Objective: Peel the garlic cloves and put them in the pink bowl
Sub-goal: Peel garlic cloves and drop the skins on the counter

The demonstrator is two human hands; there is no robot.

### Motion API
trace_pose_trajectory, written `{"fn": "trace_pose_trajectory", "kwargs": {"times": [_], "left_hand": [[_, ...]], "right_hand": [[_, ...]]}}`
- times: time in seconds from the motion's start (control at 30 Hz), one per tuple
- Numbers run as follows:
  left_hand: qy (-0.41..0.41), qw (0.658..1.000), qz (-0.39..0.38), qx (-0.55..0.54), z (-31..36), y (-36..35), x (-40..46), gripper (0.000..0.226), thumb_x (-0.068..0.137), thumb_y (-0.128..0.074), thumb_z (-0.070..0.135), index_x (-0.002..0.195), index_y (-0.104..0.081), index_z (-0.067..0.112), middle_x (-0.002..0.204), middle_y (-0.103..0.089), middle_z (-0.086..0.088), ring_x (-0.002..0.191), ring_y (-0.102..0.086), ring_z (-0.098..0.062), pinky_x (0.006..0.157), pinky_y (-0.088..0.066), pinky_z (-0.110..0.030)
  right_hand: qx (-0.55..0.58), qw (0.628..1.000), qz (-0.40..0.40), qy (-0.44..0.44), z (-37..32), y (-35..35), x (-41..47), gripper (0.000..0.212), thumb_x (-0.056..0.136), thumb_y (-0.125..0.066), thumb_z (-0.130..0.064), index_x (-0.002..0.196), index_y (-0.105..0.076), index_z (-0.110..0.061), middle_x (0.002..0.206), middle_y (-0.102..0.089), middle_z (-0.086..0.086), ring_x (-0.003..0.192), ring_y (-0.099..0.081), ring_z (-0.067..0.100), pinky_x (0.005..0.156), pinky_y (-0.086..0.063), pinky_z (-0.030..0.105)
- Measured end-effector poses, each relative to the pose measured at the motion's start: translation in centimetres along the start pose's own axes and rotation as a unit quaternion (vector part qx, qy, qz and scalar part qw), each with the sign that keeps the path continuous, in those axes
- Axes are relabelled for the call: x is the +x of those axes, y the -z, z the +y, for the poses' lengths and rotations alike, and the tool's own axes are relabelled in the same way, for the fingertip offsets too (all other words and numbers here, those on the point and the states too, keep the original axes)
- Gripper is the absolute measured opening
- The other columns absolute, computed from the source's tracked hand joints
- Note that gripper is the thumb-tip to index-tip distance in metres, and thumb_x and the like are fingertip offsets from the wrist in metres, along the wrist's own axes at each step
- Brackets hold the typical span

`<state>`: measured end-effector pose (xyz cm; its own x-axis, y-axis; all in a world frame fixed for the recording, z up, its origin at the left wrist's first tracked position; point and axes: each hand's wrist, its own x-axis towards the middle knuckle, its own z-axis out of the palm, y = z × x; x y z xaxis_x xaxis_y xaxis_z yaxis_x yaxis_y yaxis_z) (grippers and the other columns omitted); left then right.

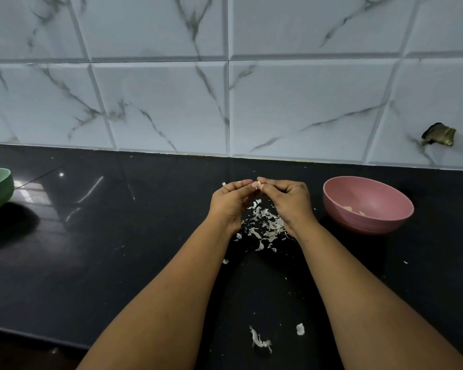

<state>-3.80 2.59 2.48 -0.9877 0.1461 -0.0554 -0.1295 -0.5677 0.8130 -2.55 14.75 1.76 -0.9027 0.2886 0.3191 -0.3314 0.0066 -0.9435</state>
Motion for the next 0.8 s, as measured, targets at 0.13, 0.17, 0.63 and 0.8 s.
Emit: {"fn": "trace_pose_trajectory", "kwargs": {"times": [0.13,0.17,0.63,0.8], "left_hand": [[0.018,1.000,0.007,-0.011,0.06,-0.05,0.03,0.009,0.083,-0.066,-0.011,0.087,-0.066,-0.004,0.072,-0.072,-0.010,0.064,-0.071,-0.014,0.056,-0.055,-0.019],[0.020,1.000,0.009,-0.012,0.02,-0.03,0.11,0.008,0.083,-0.066,-0.011,0.087,-0.066,-0.004,0.071,-0.072,-0.010,0.064,-0.071,-0.014,0.056,-0.055,-0.019],[0.027,0.999,-0.033,-0.015,0.17,0.21,0.75,0.018,0.089,-0.055,-0.014,0.089,-0.067,-0.001,0.072,-0.072,-0.007,0.066,-0.070,-0.011,0.065,-0.057,-0.017],[0.002,1.000,-0.019,-0.005,0.42,0.53,1.00,0.016,0.089,-0.057,-0.013,0.090,-0.068,-0.002,0.076,-0.072,-0.008,0.069,-0.070,-0.011,0.065,-0.056,-0.015]], "right_hand": [[-0.020,1.000,0.003,0.007,0.42,0.05,0.18,0.016,0.082,-0.072,-0.002,0.093,-0.077,-0.012,0.090,-0.075,-0.004,0.092,-0.071,0.007,0.081,-0.053,0.018],[-0.026,1.000,0.003,0.011,0.48,0.08,0.20,0.016,0.082,-0.072,-0.001,0.094,-0.077,-0.012,0.090,-0.075,-0.003,0.092,-0.071,0.008,0.082,-0.054,0.019],[-0.151,0.987,-0.026,0.049,0.23,-0.37,0.10,0.023,0.088,-0.063,-0.011,0.097,-0.077,-0.028,0.101,-0.071,-0.007,0.096,-0.065,0.005,0.085,-0.051,0.018],[-0.112,0.991,-0.017,0.076,0.15,-0.15,-0.08,0.014,0.083,-0.074,-0.010,0.095,-0.076,-0.018,0.089,-0.075,-0.006,0.083,-0.070,0.005,0.076,-0.054,0.017]]}}
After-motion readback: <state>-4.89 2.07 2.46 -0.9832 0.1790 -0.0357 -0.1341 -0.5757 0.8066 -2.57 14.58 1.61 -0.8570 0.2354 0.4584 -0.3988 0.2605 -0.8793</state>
